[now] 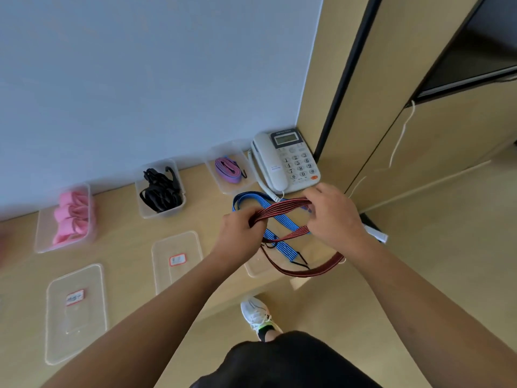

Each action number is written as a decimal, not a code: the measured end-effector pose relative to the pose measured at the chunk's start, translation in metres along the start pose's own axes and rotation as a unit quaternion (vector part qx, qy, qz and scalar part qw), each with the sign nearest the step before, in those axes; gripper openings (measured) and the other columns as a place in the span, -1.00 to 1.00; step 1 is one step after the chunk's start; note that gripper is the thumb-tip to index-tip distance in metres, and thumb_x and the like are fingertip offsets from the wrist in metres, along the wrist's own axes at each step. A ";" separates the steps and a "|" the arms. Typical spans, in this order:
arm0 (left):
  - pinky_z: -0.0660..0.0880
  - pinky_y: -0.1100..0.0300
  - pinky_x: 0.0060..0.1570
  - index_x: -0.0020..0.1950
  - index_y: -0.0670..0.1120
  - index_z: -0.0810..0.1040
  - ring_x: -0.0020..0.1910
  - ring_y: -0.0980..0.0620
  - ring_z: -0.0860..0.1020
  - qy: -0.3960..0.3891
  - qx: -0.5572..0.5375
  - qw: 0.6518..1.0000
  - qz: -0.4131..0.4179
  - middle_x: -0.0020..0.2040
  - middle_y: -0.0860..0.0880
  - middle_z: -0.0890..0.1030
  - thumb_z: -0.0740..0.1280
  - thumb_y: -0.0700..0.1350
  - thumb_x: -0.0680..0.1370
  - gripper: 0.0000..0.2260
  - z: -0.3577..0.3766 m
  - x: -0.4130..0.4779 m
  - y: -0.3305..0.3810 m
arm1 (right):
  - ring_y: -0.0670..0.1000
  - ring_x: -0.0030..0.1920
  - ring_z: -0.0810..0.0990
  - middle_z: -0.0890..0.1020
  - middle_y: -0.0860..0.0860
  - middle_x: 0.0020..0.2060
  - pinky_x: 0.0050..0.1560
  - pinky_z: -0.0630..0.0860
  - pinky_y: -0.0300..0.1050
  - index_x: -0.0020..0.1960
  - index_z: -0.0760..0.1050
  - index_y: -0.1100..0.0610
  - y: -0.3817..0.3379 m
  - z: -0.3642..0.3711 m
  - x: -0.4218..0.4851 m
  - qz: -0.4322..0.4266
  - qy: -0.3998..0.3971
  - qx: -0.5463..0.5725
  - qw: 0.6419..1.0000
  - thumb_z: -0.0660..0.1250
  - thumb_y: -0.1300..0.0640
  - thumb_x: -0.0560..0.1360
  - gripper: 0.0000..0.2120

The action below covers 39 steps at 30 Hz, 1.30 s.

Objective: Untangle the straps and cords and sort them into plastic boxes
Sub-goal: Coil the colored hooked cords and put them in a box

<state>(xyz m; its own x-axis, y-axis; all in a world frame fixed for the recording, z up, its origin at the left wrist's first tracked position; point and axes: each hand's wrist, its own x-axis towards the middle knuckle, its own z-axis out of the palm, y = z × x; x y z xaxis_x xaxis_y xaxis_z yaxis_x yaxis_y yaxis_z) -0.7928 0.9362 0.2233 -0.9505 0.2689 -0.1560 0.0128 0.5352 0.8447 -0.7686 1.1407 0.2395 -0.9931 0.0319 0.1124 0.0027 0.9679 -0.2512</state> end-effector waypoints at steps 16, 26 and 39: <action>0.59 -0.08 -0.25 -0.14 -0.17 0.61 -0.42 -0.08 0.60 -0.113 -0.154 0.972 0.138 -0.35 -0.01 0.59 0.27 -0.21 0.67 -0.78 0.019 -0.057 0.113 | 0.03 -0.13 0.53 0.58 -0.01 -0.13 -0.19 0.38 -0.10 0.08 0.62 0.08 0.012 -0.124 -0.116 0.107 0.189 0.050 0.975 0.32 0.33 0.45 -0.73; 0.60 0.04 -0.22 0.26 0.00 0.55 -0.23 -0.07 0.69 -0.291 -0.163 0.936 0.111 -0.19 0.01 0.68 0.61 0.16 0.35 -0.43 0.022 -0.061 0.124 | -0.19 -0.27 0.61 0.68 -0.16 -0.29 -0.26 0.46 -0.33 0.02 0.66 -0.06 0.018 -0.141 -0.107 0.026 0.050 0.205 0.977 0.36 0.22 0.50 -0.78; 0.58 0.00 -0.06 0.19 -0.10 0.67 0.06 -0.11 0.69 -0.241 -0.255 0.934 0.059 0.07 -0.19 0.73 0.52 0.36 0.37 -0.37 0.050 -0.091 0.129 | -0.03 -0.24 0.58 0.65 0.10 -0.22 -0.13 0.49 -0.07 0.24 0.57 -0.11 0.084 -0.141 -0.091 -0.097 -0.270 0.295 0.911 0.53 0.21 0.38 -0.52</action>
<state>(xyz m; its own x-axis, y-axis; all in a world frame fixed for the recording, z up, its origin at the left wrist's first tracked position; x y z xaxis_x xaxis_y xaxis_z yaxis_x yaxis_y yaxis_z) -0.6889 1.0207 0.3209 -0.6997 0.6974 -0.1553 -0.1584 0.0605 0.9855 -0.6620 1.2541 0.3437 -0.8809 -0.4080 -0.2400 -0.0845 0.6343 -0.7684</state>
